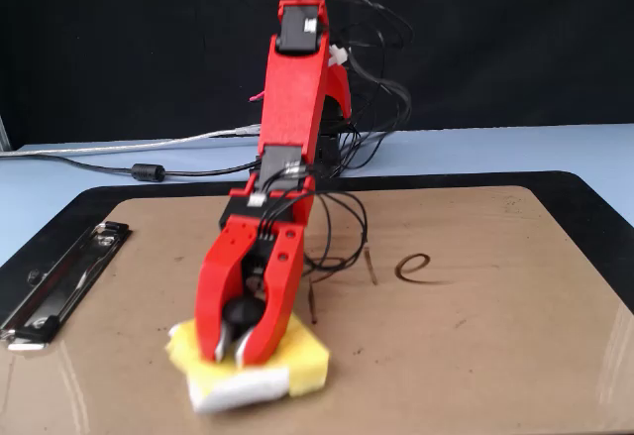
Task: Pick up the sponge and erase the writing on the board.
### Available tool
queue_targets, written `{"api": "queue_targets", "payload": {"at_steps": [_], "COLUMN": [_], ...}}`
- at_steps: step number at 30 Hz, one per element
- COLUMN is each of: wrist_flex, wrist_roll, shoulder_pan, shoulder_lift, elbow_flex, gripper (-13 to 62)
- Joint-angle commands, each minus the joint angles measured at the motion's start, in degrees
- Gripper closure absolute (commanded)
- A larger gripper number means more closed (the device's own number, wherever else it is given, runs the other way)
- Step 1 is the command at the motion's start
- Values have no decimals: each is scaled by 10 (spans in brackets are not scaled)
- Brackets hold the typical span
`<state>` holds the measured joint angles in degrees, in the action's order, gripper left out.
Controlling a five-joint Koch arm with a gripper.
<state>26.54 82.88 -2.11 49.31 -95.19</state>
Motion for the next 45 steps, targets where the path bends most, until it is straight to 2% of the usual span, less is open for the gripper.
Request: {"api": "queue_targets", "payload": {"at_steps": [1,5,7,9,14,16,19,23,26,28,33,35,38,42,44,45], "wrist_flex": [-21,-25,-29,-25,-25,-28,-24,-73,-144,-158,-147,-150,-134,-142,-168,-181], "wrist_roll": [32,59,56,52,-9,-18,-8,-4,-6,-9,-16,-13,-3,17,16,12], "shoulder_pan": [24,49,51,52,56,81,110,111,112,111,104,109,127,151,151,152], "shoulder_lift": [113,437,516,489,251,216,308,532,606,547,306,271,381,660,733,734], "elbow_flex": [-133,-444,-528,-501,-242,-207,-345,-552,-571,-496,-265,-230,-371,-606,-643,-640], "gripper": [574,574,574,574,574,574,574,574,574,574,574,574,574,574,574,574]}}
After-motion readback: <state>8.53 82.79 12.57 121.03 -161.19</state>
